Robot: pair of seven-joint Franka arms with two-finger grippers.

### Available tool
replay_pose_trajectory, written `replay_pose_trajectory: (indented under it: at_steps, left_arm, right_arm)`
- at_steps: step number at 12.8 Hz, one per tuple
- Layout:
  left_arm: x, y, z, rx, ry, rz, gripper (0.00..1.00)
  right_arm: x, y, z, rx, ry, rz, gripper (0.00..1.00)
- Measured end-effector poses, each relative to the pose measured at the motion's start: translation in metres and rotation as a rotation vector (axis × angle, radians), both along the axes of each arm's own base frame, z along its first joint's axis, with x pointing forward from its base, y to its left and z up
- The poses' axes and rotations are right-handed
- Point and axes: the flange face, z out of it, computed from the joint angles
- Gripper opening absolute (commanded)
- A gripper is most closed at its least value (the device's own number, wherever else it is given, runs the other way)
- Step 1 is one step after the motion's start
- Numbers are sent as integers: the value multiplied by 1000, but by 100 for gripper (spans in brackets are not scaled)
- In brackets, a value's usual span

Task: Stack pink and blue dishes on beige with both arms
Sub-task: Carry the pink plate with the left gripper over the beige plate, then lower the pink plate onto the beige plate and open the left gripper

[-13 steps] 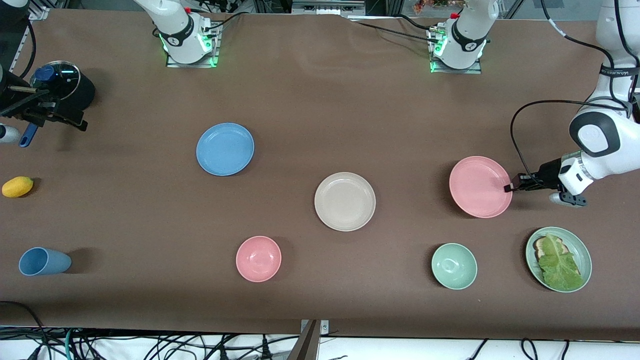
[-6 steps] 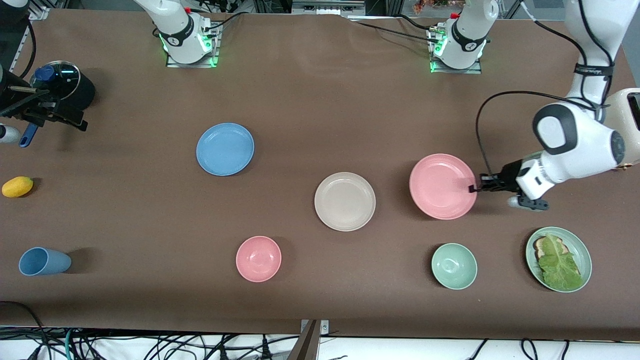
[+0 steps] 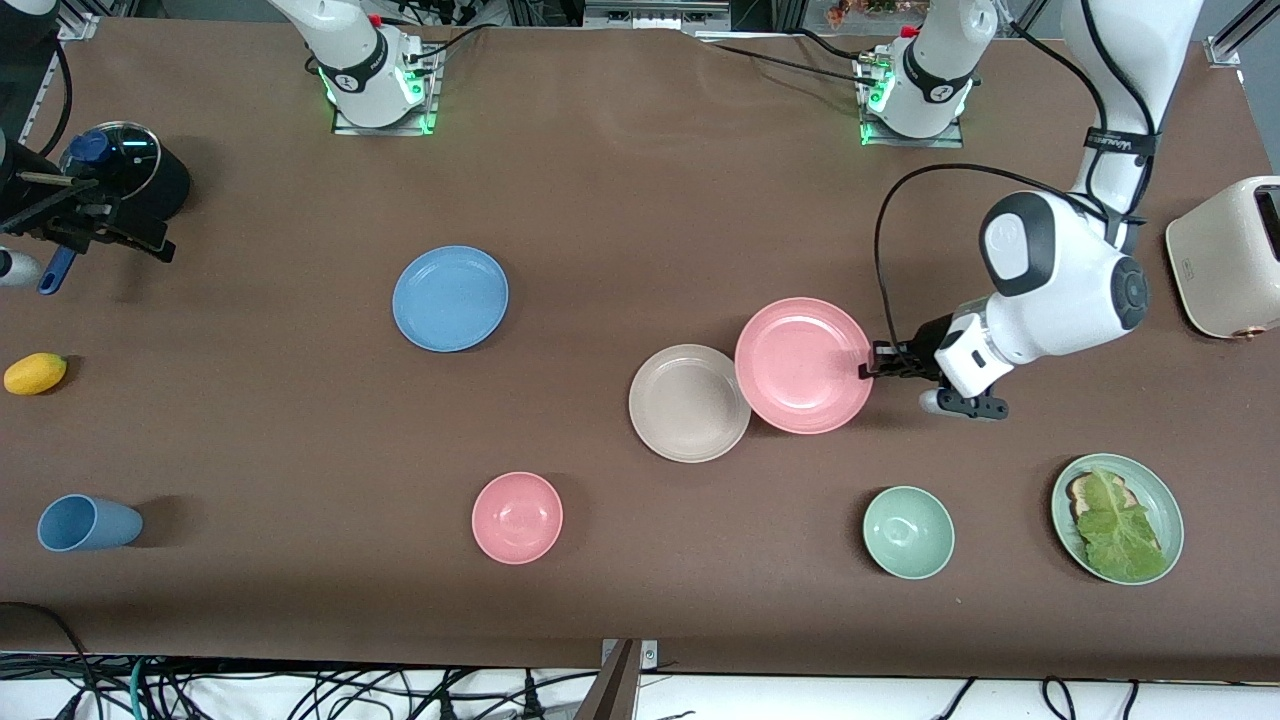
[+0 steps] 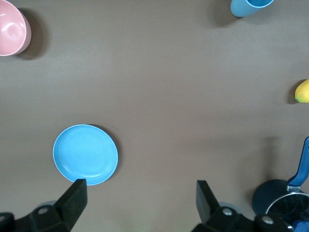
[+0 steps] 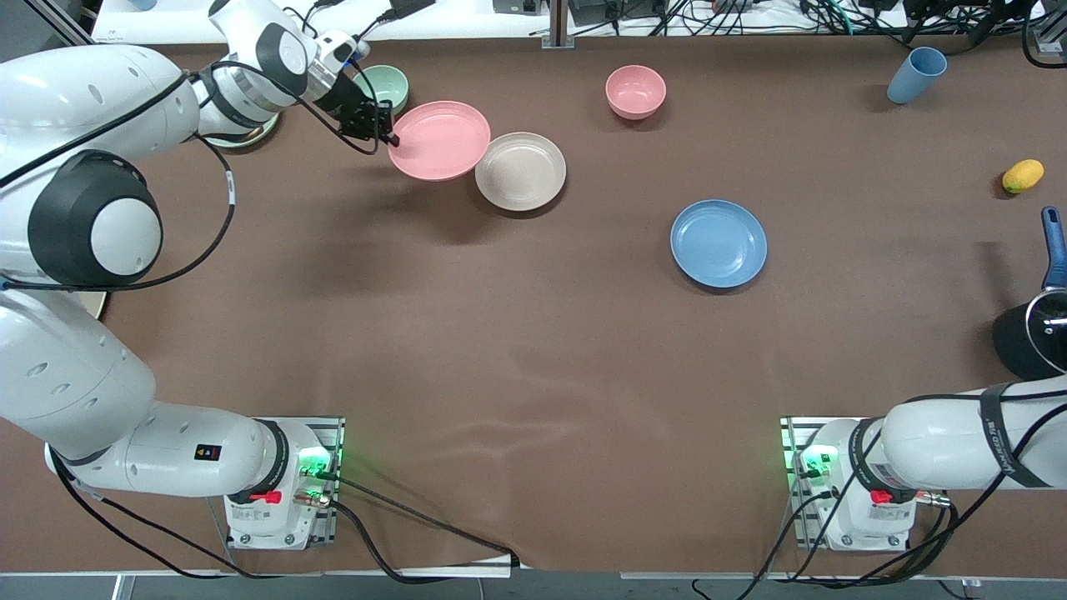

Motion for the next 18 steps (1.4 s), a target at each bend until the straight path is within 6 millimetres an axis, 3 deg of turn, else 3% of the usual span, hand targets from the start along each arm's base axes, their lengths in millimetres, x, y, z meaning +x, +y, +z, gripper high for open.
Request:
replay_pose_trajectory:
  at_steps: [5,9,18]
  left_arm:
    - [-9,-80,9,17,10,71,0]
    - [-20,-135,-11,33,-23,98,0]
    - [-27,-164,-70,72,-88,109,0]
  right_arm:
    - [0,0,0,0,0,0,100]
    - [0,0,0,0,0,0,100]
    - [0,0,0,0,0,0,100]
